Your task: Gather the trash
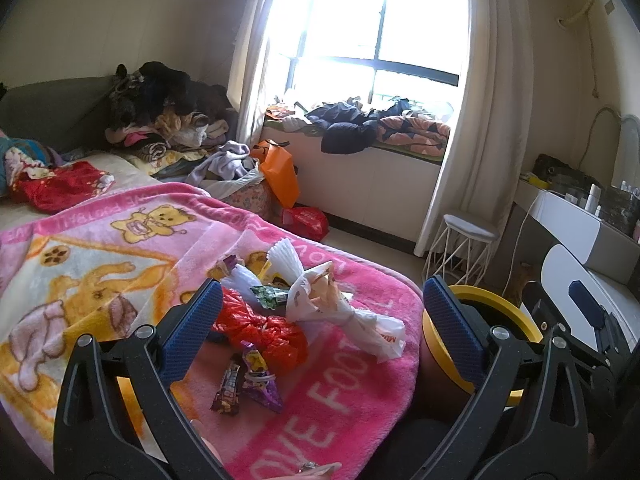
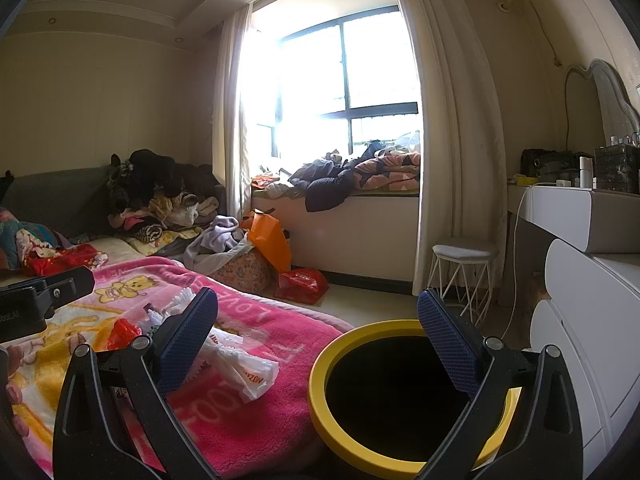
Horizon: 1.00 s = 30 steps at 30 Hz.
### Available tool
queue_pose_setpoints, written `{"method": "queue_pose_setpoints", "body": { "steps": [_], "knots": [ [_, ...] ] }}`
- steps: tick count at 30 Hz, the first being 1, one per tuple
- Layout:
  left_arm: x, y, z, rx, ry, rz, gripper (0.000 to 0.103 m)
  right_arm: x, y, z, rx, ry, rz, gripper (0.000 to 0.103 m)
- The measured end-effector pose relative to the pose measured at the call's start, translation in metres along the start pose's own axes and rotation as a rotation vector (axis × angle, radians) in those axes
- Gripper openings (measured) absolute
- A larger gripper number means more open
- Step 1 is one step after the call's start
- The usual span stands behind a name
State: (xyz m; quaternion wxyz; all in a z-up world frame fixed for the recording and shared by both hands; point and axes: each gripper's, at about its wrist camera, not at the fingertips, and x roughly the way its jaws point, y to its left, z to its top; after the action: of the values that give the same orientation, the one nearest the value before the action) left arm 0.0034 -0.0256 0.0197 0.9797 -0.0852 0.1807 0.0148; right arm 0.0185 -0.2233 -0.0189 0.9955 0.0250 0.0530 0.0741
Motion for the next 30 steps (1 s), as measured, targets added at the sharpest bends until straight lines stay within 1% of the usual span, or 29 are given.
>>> {"method": "queue_pose_setpoints", "body": {
  "steps": [7, 13, 16, 19, 30],
  "knots": [
    [-0.002, -0.005, 0.000, 0.002, 0.001, 0.000, 0.092, 0.000, 0.000, 0.000, 0.000, 0.001, 0.002, 0.097],
    [0.002, -0.003, -0.003, 0.002, 0.023, -0.003, 0.092, -0.001, -0.005, -0.004, -0.002, 0.006, 0.008, 0.097],
    [0.007, 0.003, -0.004, -0.010, 0.041, 0.004, 0.092, 0.000, -0.005, -0.006, -0.015, 0.021, 0.032, 0.097],
    [0.010, 0.013, -0.007, -0.025, 0.041, 0.015, 0.092, 0.004, -0.001, -0.009, -0.024, 0.041, 0.062, 0.097],
    [0.020, 0.051, -0.001, -0.085, 0.040, 0.112, 0.092, 0.033, 0.038, -0.011, -0.085, 0.121, 0.177, 0.097]
  ]
}}
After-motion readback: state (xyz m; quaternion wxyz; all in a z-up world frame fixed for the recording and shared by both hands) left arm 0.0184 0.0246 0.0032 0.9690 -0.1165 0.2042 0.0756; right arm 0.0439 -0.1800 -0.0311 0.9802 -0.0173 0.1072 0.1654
